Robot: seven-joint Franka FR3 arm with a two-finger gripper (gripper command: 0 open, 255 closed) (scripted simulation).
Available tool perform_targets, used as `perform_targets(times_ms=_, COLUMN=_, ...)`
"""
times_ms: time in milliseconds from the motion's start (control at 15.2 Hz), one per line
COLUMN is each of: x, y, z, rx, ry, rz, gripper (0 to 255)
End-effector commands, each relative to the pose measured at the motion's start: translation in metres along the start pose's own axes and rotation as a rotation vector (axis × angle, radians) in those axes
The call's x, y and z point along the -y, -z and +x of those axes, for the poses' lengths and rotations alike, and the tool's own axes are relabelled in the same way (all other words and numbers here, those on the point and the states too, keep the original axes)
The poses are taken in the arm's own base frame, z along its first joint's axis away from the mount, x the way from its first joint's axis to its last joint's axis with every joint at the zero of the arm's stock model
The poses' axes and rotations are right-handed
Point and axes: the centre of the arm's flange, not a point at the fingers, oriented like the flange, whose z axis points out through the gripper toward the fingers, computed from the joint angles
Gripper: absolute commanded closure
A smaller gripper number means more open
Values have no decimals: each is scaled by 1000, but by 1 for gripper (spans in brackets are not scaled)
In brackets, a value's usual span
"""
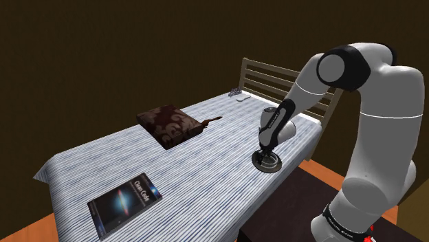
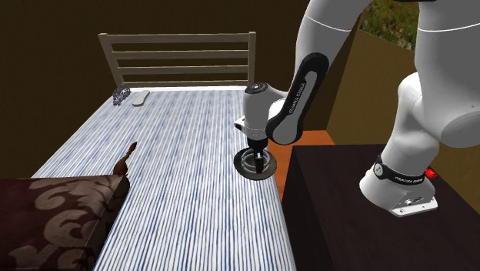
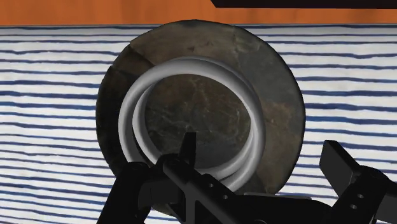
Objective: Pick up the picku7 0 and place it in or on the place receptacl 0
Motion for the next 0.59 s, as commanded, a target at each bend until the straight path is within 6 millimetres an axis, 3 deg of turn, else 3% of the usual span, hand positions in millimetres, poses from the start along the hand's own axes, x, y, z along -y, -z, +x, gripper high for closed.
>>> perform_targets(times_ms=0, x=1, y=24, z=1, rx=0, ry=0, rz=0, gripper=0)
perform_targets(times_ms=66, x=1, y=35, z=1, rx=0, ry=0, rz=0, gripper=0)
perform_targets(times_ms=528, x=1, y=35, z=1, rx=0, ry=0, rz=0, gripper=0)
